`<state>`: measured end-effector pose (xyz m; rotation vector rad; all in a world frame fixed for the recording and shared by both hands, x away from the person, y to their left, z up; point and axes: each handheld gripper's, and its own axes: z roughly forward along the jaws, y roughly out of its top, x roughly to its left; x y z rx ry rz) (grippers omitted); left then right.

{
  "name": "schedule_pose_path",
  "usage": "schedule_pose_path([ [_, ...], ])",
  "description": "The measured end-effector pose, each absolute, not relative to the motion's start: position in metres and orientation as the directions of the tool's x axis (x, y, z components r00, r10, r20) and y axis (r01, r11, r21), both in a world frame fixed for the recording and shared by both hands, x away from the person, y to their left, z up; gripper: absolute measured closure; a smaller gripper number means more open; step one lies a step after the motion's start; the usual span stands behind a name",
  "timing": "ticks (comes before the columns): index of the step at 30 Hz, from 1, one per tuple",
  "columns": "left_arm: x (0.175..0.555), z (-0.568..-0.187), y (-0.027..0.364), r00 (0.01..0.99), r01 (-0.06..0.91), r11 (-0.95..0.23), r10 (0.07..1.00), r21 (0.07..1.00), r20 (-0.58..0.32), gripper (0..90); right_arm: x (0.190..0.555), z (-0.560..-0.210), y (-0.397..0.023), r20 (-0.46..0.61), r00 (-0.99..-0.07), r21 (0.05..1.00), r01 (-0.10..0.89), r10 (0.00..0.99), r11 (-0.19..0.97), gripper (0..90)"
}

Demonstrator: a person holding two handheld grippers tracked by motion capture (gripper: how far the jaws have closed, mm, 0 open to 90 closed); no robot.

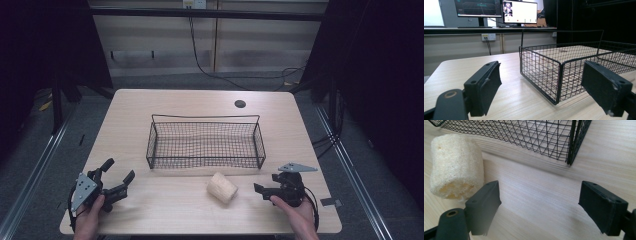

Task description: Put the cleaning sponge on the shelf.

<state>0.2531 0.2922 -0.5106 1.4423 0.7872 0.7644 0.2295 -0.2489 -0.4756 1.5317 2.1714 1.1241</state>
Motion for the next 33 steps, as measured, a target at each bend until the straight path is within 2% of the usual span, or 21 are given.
schedule_pose_path([
  [15, 0.253, -0.511, 0.292, 0.546, 0.019, -0.007, 0.838, 1.000, -0.004, 15.7, 0.226, -0.461, -0.242, 0.230, -0.462, 0.740, 0.655, 0.856, 0.155, 20.0],
  [17, 0.253, -0.511, 0.293, 0.549, 0.018, -0.010, 0.836, 1.000, -0.001, 15.7, 0.225, -0.459, -0.242, 0.249, -0.476, 0.731, 0.664, 0.844, 0.159, 24.9],
  [25, 0.253, -0.511, 0.292, 0.547, 0.019, -0.006, 0.837, 1.000, -0.005, 15.7, 0.221, -0.450, -0.234, 0.269, -0.501, 0.704, 0.685, 0.823, 0.187, 24.9],
  [28, 0.253, -0.511, 0.292, 0.548, 0.016, -0.005, 0.837, 1.000, -0.005, 15.7, 0.224, -0.445, -0.233, 0.323, -0.478, 0.660, 0.733, 0.817, 0.167, 24.9],
  [33, 0.253, -0.511, 0.293, 0.547, 0.018, -0.007, 0.837, 1.000, -0.004, 15.7, 0.225, -0.441, -0.230, 0.314, -0.478, 0.651, 0.737, 0.821, 0.180, 26.1],
])
